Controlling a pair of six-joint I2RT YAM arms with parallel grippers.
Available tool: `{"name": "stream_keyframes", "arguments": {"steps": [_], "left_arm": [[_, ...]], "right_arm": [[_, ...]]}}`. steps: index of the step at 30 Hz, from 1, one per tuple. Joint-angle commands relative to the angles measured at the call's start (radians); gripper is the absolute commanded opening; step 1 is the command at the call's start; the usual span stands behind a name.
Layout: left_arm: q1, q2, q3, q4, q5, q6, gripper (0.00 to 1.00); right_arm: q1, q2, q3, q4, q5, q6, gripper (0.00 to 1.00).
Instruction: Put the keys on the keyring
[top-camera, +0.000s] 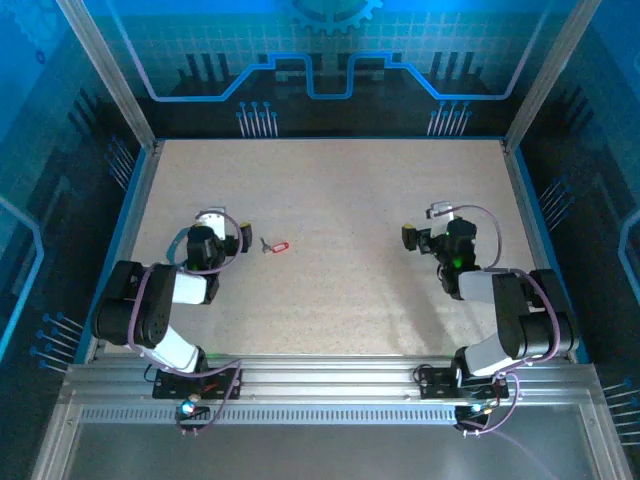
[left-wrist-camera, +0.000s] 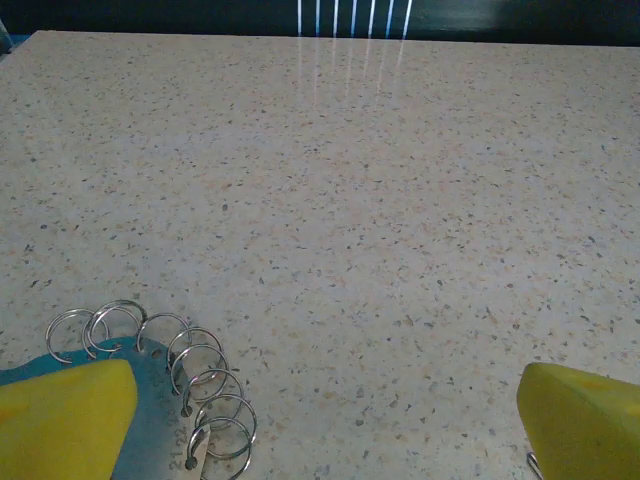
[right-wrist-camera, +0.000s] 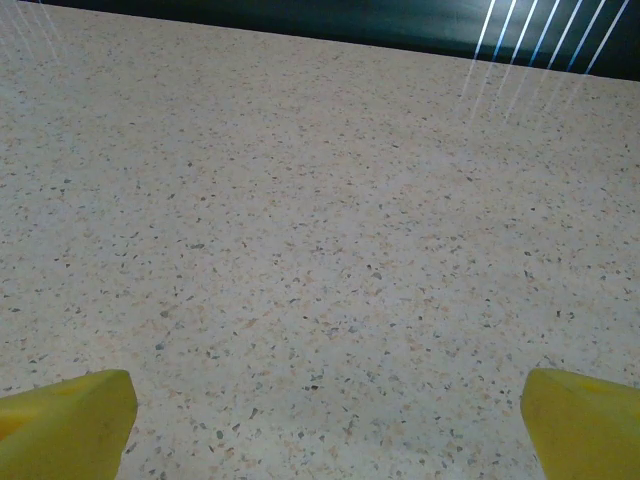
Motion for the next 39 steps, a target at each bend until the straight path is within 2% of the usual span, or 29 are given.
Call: {"name": "stream_keyframes", "arguments": {"steps": [1,25,27,31,34,36,39], "left_arm": [[0.01,-0.021,0.017,-0.002,0.026,-0.017,0.99],[0.011,-0.022,0.016,0.0,0.015,-0.02,0.99],[0.016,-0.023,0.01,0.007,-0.011,-0.034,0.99],[-0.001,-0.085,-0.052,0.076,-0.111,-0.039,0.99],[-0.044,-0.238,-0.041,-0.072,-0.164,-0.008,0.99],[-0.059,-0.368,0.025,-0.275,-0.153,-0.033,0.99],[-0.061,-0.513,0.159,-0.58,-0.146,-0.127,0.99]], "right_arm": [[-0.017,0.008,0.02,-0.01,-0.012,0.0,1.0],[-0.023,0.006,0.016,-0.005,-0.02,0.006,1.0],[-0.029,-0.037,0.022,-0.045,-0.005,0.019,1.0],[-0.029,-0.221,0.077,-0.295,0.012,0.013,1.0],[-0.023,-0.411,0.098,-0.444,-0.006,-0.011,1.0],[-0.019,-0.518,0.157,-0.6,0.021,0.012,1.0],[-0.023,-0.596,0.258,-0.766,0.108,0.106,1.0]]}}
